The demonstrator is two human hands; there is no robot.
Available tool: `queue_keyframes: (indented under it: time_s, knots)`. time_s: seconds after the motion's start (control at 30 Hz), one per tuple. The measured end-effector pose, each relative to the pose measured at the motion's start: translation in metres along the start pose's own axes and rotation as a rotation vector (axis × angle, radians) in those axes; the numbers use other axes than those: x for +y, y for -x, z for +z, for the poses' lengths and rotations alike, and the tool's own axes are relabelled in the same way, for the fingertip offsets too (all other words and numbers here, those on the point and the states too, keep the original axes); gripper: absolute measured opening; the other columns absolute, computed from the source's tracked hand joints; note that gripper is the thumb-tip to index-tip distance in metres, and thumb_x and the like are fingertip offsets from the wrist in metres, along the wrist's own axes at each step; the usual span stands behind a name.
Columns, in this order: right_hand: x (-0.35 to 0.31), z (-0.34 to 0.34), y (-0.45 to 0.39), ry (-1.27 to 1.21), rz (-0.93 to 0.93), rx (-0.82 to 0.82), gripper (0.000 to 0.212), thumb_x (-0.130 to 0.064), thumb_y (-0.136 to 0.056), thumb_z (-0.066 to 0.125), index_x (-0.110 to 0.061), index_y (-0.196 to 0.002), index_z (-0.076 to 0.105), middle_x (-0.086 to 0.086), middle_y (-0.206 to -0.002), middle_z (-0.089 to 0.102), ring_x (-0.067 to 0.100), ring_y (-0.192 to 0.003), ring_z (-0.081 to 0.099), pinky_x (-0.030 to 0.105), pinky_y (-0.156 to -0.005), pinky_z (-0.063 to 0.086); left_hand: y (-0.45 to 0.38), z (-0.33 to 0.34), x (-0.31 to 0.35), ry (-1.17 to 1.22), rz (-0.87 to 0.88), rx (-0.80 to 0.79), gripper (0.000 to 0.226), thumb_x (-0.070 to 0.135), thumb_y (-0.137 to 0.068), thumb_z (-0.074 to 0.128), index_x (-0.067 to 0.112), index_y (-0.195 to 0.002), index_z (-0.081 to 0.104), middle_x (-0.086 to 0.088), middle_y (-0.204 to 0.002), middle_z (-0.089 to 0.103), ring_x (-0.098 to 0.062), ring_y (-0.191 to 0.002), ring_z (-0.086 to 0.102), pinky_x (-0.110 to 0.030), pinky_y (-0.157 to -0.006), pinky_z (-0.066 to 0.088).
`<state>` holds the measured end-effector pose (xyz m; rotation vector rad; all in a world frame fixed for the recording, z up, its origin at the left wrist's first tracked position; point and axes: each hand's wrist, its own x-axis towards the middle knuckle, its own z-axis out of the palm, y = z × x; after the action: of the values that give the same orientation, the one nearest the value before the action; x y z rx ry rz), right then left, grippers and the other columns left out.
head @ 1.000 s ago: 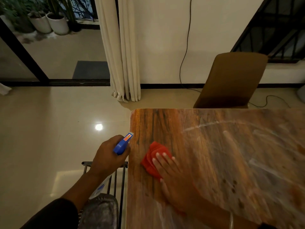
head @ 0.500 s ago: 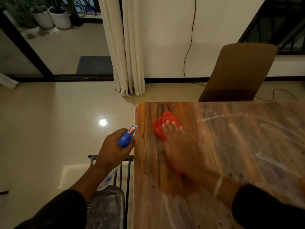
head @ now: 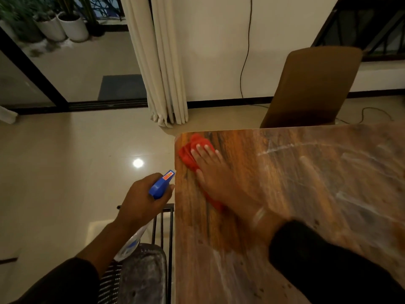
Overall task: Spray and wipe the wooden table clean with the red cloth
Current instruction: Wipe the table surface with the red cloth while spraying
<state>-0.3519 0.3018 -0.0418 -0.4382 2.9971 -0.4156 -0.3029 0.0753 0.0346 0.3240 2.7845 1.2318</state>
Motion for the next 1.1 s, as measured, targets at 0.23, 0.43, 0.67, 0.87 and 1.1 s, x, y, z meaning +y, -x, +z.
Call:
queue_keyframes:
  time_s: [0.23, 0.43, 0.67, 0.87, 1.1]
  knots:
    - [0.063, -0.014, 0.147, 0.006, 0.031, -0.069, 0.067, -0.033, -0.105, 0.035, -0.026, -0.168, 0.011, -0.004, -0.176, 0.004, 0.018, -0.163, -0.001, 0.05, -0.128, 0.012, -0.039, -0.002, 0.058, 0.012, 0.102, -0.018, 0.01, 0.024, -0.089, 0.068, 0.018, -0.093, 0.061, 0.005, -0.071, 0.062, -0.01, -0.064, 0.06, -0.019, -0.064, 0.043]
    - [0.151, -0.093, -0.004, -0.01, 0.32, -0.08, 0.064, -0.036, -0.113, 0.027, -0.018, -0.168, 0.0, 0.004, -0.176, -0.004, 0.024, -0.162, -0.007, 0.052, -0.131, 0.002, -0.045, 0.021, 0.102, 0.012, 0.071, -0.018, 0.016, 0.026, -0.09, 0.068, 0.032, -0.082, 0.055, 0.01, -0.065, 0.06, -0.005, -0.061, 0.062, -0.017, -0.061, 0.041]
    - [0.127, -0.031, 0.127, 0.018, 0.14, -0.02, 0.068, -0.04, -0.109, 0.032, -0.025, -0.168, 0.0, -0.001, -0.176, -0.004, 0.019, -0.162, -0.009, 0.05, -0.131, 0.007, -0.05, 0.056, 0.15, 0.068, 0.018, 0.02, 0.014, 0.026, -0.091, 0.066, 0.013, -0.091, 0.062, -0.007, -0.071, 0.064, -0.011, -0.06, 0.059, -0.02, -0.059, 0.042]
    - [0.137, -0.022, 0.188, 0.008, 0.1, -0.039, 0.071, -0.04, -0.104, 0.034, -0.026, -0.168, 0.006, -0.002, -0.176, 0.002, 0.02, -0.163, -0.001, 0.05, -0.129, 0.011, -0.064, 0.075, 0.174, 0.124, 0.026, 0.012, 0.019, 0.021, -0.092, 0.065, 0.004, -0.1, 0.061, -0.022, -0.082, 0.065, -0.032, -0.072, 0.062, -0.022, -0.066, 0.044]
    - [0.229, -0.103, 0.011, 0.01, 0.308, -0.063, 0.064, -0.036, -0.112, 0.026, -0.015, -0.168, 0.002, 0.006, -0.176, 0.0, 0.026, -0.162, -0.004, 0.049, -0.131, 0.002, -0.059, 0.104, 0.189, 0.114, 0.055, 0.038, 0.023, 0.022, -0.092, 0.065, 0.027, -0.075, 0.051, 0.004, -0.061, 0.054, 0.0, -0.052, 0.055, -0.009, -0.053, 0.043]
